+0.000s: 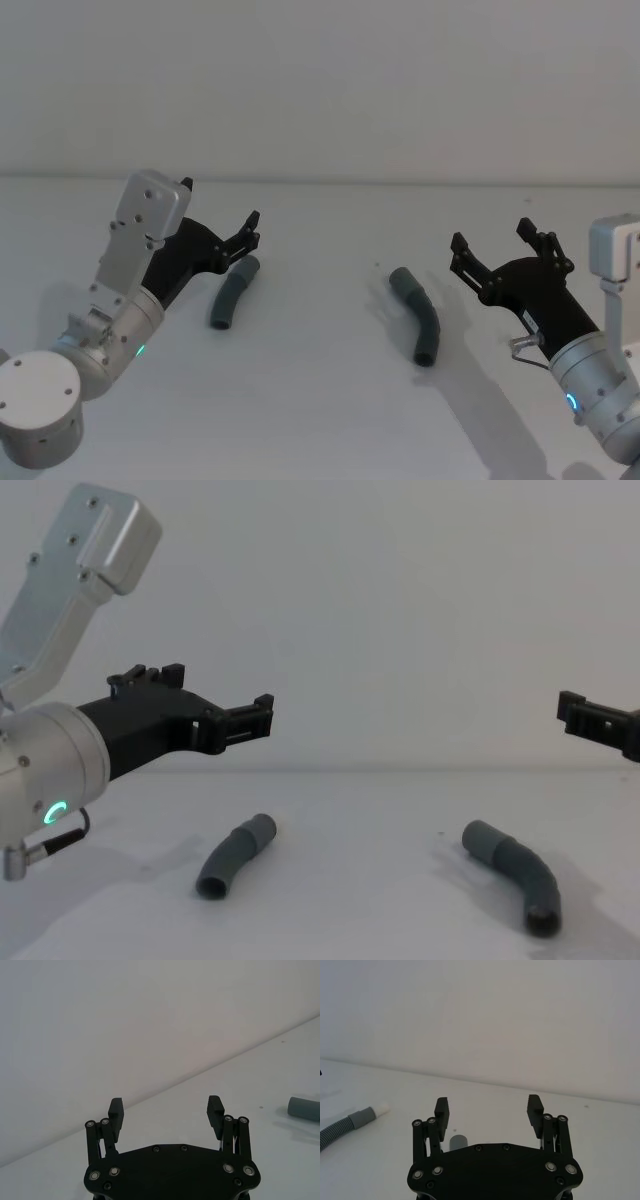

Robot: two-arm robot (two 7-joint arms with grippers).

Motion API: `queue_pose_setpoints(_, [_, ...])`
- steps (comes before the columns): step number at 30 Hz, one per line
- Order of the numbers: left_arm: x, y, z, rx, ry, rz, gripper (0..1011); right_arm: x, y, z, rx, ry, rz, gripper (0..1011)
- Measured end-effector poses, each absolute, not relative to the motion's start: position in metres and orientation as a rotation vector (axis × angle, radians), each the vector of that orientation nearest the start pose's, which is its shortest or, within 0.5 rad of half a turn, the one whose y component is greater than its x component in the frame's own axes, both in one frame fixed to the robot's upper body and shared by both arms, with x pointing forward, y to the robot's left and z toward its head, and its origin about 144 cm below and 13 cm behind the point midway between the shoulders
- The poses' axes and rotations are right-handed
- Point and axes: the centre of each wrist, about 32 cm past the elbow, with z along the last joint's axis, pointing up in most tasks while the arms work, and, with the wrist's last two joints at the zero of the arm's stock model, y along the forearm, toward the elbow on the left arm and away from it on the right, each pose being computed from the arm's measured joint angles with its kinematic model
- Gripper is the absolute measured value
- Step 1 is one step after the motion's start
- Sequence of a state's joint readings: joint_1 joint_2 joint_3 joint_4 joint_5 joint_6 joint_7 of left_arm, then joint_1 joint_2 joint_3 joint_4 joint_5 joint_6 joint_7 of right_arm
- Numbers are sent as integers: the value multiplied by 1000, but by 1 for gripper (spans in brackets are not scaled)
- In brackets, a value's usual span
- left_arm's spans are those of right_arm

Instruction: Use both hands to pick up one end of the pipe from the table, align the ends, and insert them.

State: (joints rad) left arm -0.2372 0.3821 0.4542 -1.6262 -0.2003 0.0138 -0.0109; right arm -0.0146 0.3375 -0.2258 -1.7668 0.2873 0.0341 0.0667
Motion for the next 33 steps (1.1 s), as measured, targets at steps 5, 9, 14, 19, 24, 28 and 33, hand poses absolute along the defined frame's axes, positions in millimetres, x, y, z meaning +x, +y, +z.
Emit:
queue_pose_setpoints(5, [492,198,1204,61,-268,1124,1001,443,-237,1189,26,-75,-1230,1001])
queue_pose_setpoints(9, [492,198,1204,61,-268,1124,1001,443,-237,1189,26,-75,-1229,1001])
queue_pose_setpoints(14, [492,198,1204,61,-268,1124,1001,443,-237,1189,26,-75,-1229,1001])
queue_pose_setpoints(19, [492,198,1204,61,-268,1124,1001,443,-237,1189,26,-75,-1229,1001])
queue_pose_setpoints(24, [492,198,1204,61,-268,1124,1001,443,-237,1189,26,-75,-1229,1001])
queue_pose_setpoints(28, [492,198,1204,61,-268,1124,1001,443,-237,1189,26,-75,-1230,1001])
queue_pose_setpoints(33, [492,198,1204,61,-268,1124,1001,443,-237,1189,26,-75,-1230,1001])
